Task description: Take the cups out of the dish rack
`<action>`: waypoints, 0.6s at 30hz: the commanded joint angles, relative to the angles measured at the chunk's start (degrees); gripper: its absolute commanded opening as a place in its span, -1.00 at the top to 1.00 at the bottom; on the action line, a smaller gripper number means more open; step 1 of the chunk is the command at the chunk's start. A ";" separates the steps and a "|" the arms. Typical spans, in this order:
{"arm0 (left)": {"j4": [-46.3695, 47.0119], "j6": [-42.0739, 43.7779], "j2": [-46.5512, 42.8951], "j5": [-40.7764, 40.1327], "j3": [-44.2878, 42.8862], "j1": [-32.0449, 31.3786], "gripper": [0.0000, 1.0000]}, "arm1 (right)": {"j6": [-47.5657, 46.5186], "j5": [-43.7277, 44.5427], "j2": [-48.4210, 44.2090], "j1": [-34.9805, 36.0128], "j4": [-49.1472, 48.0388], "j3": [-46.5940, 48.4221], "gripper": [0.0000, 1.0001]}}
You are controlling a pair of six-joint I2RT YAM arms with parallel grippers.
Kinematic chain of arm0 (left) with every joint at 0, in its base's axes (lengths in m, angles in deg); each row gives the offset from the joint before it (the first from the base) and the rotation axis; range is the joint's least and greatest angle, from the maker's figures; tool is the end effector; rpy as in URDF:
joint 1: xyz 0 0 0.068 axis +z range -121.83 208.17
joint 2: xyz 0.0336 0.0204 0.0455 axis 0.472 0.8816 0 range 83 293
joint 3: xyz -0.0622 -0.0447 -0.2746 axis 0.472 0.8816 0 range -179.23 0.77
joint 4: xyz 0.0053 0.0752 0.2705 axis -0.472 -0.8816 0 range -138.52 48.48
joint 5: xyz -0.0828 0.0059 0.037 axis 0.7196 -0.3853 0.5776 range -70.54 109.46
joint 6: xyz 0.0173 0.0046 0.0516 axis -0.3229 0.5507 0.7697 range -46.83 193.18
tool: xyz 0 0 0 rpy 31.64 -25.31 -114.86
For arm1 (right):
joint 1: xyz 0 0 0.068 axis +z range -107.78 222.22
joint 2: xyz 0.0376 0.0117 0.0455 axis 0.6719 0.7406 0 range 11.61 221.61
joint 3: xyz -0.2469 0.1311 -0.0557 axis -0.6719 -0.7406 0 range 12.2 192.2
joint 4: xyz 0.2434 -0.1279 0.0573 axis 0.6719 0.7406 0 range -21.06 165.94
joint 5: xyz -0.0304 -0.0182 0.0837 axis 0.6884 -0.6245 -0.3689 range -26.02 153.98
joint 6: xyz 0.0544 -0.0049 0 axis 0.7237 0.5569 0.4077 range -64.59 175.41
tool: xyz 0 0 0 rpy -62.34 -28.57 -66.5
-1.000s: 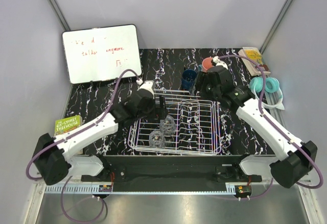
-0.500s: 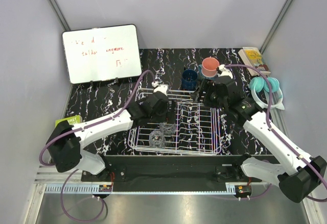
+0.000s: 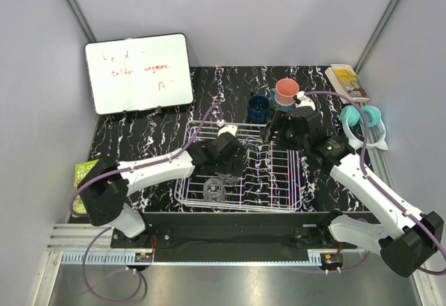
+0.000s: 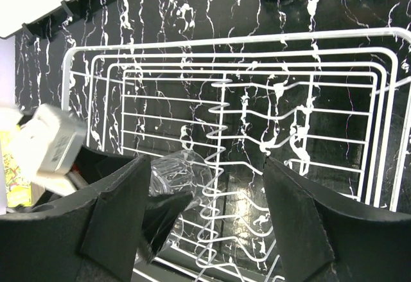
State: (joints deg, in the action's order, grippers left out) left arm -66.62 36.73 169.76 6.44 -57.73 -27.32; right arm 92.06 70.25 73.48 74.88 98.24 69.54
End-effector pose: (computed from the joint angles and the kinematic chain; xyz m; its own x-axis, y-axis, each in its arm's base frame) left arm 0.1950 -0.2690 0.2288 -0.7974 0.1382 -0.5874 0.3145 0.9259 -0.2091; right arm 0.2132 0.1320 0.3348 -0.6508 0.2876 -0.7027 -0.0895 0.8900 0.4471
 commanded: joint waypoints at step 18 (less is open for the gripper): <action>-1.70 1.99 -4.13 -5.88 -4.07 -0.41 1.00 | 0.71 -0.81 -3.33 0.56 -3.99 -2.76 -0.52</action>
State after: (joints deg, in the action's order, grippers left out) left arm -67.69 37.08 172.45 3.69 -59.10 -27.49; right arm 92.41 69.26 72.08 74.90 96.95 66.81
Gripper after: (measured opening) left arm 0.729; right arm 0.764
